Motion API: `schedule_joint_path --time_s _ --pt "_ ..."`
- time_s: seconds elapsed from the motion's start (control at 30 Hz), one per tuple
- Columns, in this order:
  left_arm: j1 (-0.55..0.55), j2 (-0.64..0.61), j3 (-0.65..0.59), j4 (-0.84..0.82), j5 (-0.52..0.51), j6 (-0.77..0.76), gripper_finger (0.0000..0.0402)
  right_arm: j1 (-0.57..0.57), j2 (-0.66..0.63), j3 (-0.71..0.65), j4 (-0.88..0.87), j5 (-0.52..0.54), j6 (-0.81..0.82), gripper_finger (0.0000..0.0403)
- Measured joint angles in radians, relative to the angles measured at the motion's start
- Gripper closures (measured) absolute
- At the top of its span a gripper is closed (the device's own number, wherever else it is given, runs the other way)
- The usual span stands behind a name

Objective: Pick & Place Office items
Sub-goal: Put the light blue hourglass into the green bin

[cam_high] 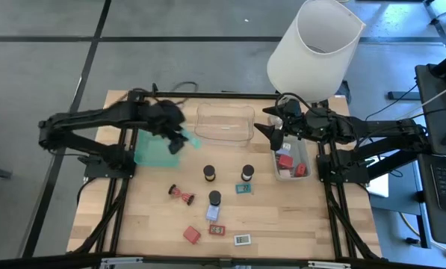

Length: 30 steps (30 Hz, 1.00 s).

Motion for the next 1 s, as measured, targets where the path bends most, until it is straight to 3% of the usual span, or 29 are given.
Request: schedule_joint_path --time_s 0.17,0.27,0.6,1.0 --pt "0.063 -0.075 0.009 -0.236 -0.152 -0.097 0.0196 0.000 0.000 0.000 0.000 0.000 0.000 0.0049" --pt "0.115 -0.063 0.009 -0.272 -0.187 -0.099 0.0196 -0.003 0.000 0.000 0.000 0.000 0.000 0.0049" --pt "0.293 0.156 0.009 -0.233 -0.137 0.082 0.0196 -0.015 0.000 0.000 0.000 0.000 0.008 0.0049" --pt "0.375 0.314 -0.003 -0.129 -0.133 0.199 0.0196 -0.014 0.000 0.000 -0.025 0.000 0.003 0.0049"
